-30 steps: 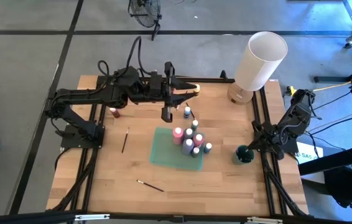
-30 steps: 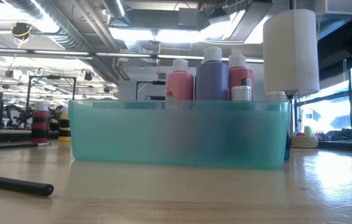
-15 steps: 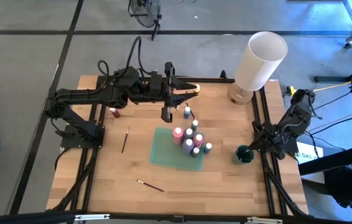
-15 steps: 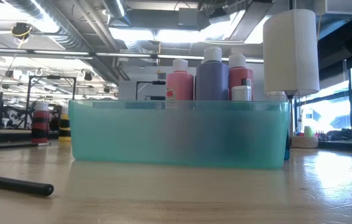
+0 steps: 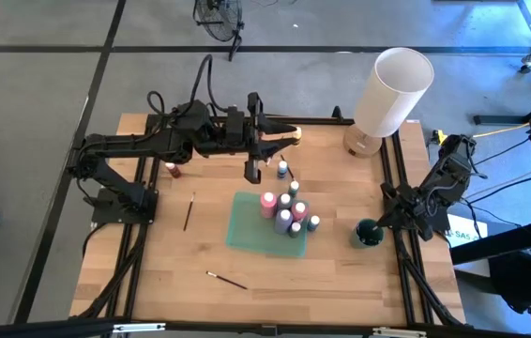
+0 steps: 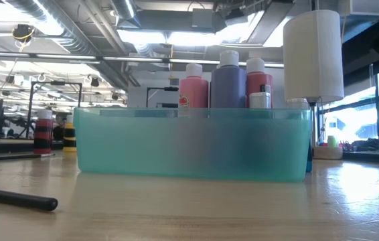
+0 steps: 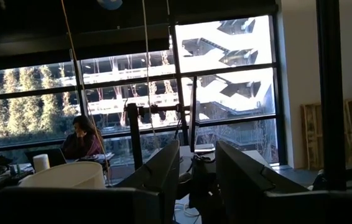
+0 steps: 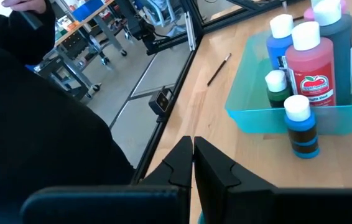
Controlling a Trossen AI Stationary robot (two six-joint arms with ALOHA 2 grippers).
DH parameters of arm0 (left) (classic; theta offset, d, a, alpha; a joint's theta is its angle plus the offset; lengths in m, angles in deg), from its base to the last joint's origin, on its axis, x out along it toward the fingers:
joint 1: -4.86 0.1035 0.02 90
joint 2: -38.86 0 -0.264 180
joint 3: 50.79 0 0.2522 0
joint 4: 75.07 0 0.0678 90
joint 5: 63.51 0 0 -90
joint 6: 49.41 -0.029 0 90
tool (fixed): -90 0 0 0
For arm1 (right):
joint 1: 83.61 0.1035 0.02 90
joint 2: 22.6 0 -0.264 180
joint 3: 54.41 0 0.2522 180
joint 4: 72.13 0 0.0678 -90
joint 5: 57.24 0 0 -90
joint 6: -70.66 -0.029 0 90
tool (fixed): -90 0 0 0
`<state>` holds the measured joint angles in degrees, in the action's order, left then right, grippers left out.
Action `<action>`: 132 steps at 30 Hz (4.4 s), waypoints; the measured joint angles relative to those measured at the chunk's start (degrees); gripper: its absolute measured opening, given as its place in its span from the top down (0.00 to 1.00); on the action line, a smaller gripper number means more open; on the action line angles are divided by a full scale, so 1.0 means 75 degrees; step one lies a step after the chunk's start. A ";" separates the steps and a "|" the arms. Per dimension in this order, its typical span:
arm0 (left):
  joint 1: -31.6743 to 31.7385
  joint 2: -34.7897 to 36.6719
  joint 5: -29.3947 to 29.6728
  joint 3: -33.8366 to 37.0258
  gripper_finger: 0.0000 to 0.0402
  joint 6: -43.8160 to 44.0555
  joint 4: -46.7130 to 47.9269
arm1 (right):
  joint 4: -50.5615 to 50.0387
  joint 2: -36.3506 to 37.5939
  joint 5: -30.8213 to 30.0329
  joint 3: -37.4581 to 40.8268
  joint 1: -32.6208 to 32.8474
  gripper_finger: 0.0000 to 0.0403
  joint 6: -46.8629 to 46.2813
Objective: Pick & Place Paint Supplies
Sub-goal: Put the black eyeshadow brush into the green cup, then put the yellow paint bottle into the light green bin
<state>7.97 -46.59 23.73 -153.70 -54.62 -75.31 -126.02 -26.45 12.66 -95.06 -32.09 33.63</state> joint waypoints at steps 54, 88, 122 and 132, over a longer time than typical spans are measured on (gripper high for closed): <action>0.0000 0.0009 0.0197 0.0006 0.76 0.0375 0.0151 | -0.0111 0.0121 0.0289 -0.0191 0.0002 0.77 0.0555; 0.1705 0.0670 0.1202 -0.1518 0.76 0.2600 1.1777 | 0.1615 0.0117 -0.3149 -0.1909 -0.0004 0.77 0.3605; 0.5069 -0.0175 0.2916 -0.1142 0.71 0.4137 1.3861 | -0.0024 0.0111 -0.4438 -0.1906 -0.0004 0.77 0.2075; 0.4936 -0.0149 0.3854 -0.1142 0.73 0.5647 1.3865 | -0.0319 0.0111 -0.4464 -0.1906 -0.0004 0.77 0.2250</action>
<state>44.99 -47.71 52.64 -162.26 -12.27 28.68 -128.41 -25.62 -20.82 -109.36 -32.12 50.50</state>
